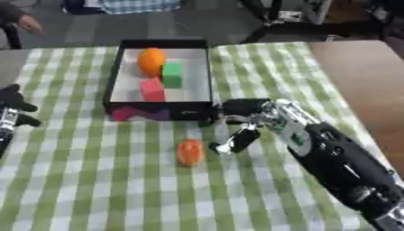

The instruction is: Pick up objects on the table and place them in the box.

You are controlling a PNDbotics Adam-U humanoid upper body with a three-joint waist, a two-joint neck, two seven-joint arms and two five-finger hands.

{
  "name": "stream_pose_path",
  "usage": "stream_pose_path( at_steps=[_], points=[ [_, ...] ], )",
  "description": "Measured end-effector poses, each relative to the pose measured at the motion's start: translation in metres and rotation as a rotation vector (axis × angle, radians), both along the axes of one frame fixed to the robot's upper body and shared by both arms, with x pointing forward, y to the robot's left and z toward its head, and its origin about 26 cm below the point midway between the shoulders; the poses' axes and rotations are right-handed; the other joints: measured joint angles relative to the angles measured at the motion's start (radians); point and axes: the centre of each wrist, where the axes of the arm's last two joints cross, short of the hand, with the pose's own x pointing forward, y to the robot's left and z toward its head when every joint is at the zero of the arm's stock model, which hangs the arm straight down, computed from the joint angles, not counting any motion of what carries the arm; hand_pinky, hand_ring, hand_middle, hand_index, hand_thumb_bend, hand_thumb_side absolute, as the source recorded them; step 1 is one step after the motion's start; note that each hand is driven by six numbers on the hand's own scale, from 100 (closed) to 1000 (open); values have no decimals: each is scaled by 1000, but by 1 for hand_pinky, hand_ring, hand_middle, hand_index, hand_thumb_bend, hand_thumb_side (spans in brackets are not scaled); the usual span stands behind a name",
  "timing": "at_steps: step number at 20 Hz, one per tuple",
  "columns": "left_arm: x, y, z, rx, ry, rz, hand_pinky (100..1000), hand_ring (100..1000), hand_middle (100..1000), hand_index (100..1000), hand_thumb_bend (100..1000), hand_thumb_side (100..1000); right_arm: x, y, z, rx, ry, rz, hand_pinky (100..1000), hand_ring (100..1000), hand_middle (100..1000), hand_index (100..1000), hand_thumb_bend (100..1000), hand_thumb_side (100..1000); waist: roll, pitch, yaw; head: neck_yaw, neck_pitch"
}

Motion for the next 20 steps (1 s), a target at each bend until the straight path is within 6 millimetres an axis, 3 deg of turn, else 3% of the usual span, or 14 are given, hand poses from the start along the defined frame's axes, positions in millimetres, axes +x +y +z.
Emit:
stream_pose_path(
  at_steps=[7,20],
  points=[
    [0,0,0,0,1,0,737,522,578,911,263,808,1,1,-5,16,-16,8,883,792,767,874,187,610,0,0,-6,28,0],
    [0,0,0,0,2,-1,737,522,578,912,265,807,-7,15,0,71,50,69,886,785,760,865,136,602,0,0,-8,31,0]
  ],
)
